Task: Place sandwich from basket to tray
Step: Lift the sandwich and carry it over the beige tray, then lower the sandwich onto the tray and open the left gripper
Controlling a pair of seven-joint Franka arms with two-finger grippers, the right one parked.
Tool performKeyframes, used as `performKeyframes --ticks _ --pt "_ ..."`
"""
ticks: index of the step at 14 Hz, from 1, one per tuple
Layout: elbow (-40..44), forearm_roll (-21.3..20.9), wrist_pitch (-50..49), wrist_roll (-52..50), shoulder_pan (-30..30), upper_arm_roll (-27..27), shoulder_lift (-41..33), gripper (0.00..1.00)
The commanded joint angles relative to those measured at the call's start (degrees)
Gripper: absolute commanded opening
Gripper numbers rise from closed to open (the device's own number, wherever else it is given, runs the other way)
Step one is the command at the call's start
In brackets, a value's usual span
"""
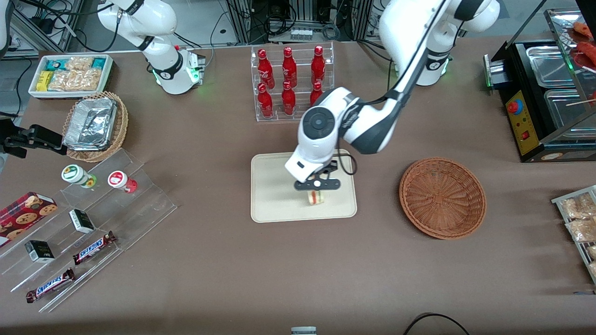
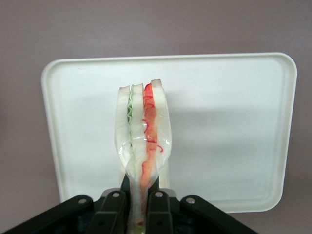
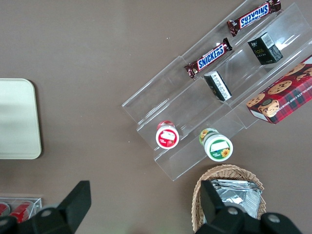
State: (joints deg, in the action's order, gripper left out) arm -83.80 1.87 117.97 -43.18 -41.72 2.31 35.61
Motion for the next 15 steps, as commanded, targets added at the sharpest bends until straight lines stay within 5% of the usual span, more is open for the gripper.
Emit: performKeyframes --ticks 1,9,11,13,15 --pt "2.1 0.5 0.9 -1.6 -2.3 -0.6 2.7 0.0" --pt "0.5 0.6 5.8 -1.7 -4.4 -0.6 5.8 0.0" --pt "0.3 0.7 5.8 -1.7 -4.4 -0.6 6.3 0.27" --pt "0.4 0.7 5.6 -1.6 -4.3 -0.6 6.2 1.0" --pt "0.7 0.6 5.3 -1.6 -3.9 -0.8 5.4 1.0"
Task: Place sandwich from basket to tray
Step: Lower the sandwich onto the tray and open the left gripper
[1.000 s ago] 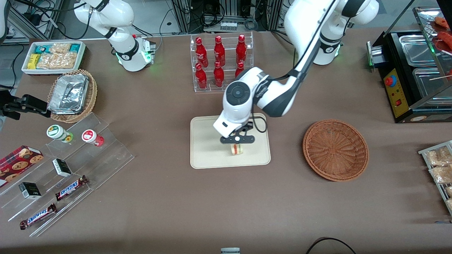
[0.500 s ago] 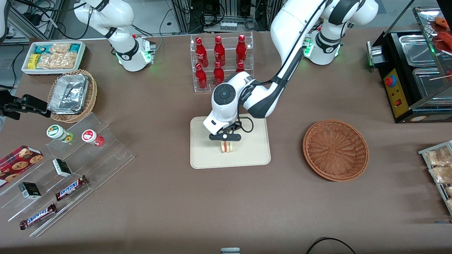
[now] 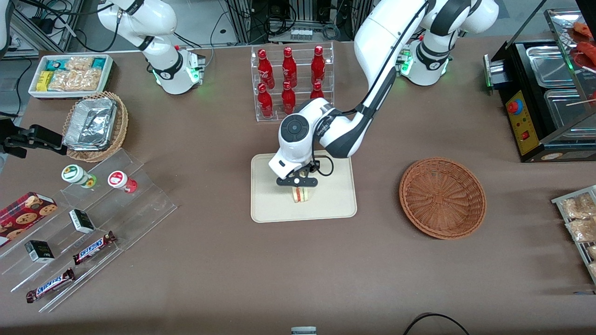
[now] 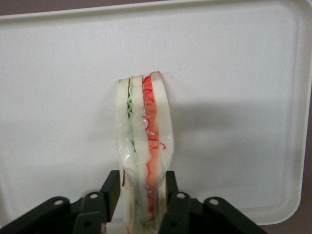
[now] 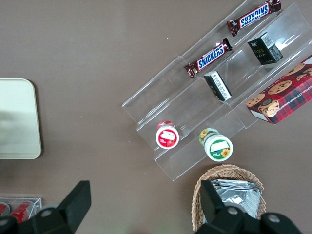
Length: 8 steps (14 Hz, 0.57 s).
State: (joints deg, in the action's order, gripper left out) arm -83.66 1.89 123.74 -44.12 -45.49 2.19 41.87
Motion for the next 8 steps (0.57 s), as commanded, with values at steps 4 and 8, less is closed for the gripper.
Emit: performKeyframes --ticks 4,8 --pt "0.8 0.7 -5.3 -1.7 1.8 -2.4 -6.8 1.0" --pt "0.7 0.8 -13.5 -4.0 8.1 -2.3 -15.3 1.0"
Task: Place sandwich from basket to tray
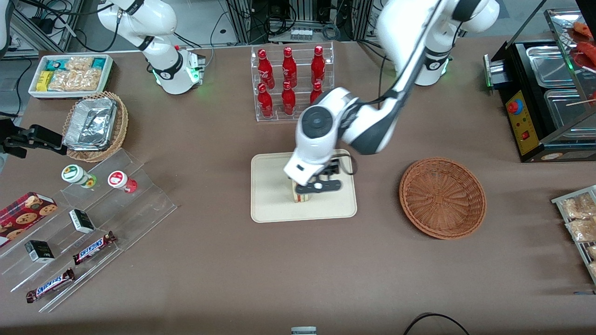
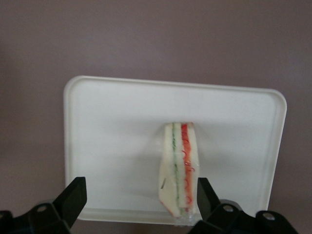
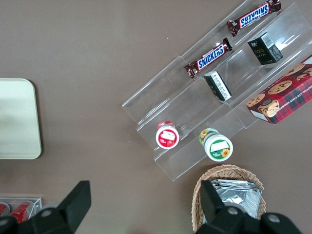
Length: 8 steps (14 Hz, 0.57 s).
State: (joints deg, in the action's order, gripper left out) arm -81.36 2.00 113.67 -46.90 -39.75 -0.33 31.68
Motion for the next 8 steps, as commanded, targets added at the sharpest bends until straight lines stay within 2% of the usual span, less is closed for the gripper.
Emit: performKeyframes --ticks 1,4,8 --pt "-1.6 0.7 -5.5 -1.1 3.7 0.2 -6.9 1.0" --pt "-1.9 0.4 -11.4 0.0 8.4 0.2 -11.9 1.0" --pt "-2.1 0.2 -19.0 9.7 14.7 0.2 -17.3 1.0"
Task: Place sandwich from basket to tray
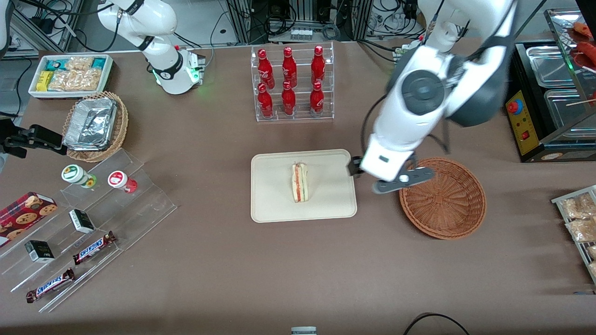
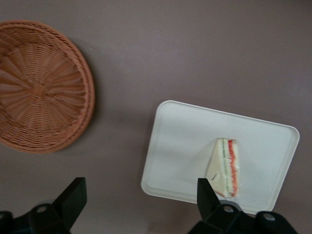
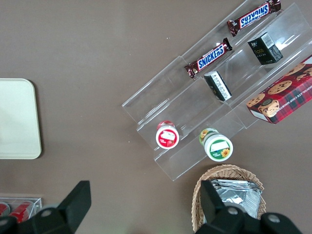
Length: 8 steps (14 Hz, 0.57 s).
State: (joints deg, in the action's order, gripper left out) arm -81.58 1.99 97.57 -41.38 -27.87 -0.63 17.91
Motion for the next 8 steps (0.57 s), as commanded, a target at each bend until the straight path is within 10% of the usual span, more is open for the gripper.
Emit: performKeyframes --ticks 1,8 --pt "-1.9 -0.1 -4.7 6.9 4.3 0.5 -4.7 1.0" --pt "-6.0 -0.4 -9.1 24.4 16.2 0.5 -13.1 1.0"
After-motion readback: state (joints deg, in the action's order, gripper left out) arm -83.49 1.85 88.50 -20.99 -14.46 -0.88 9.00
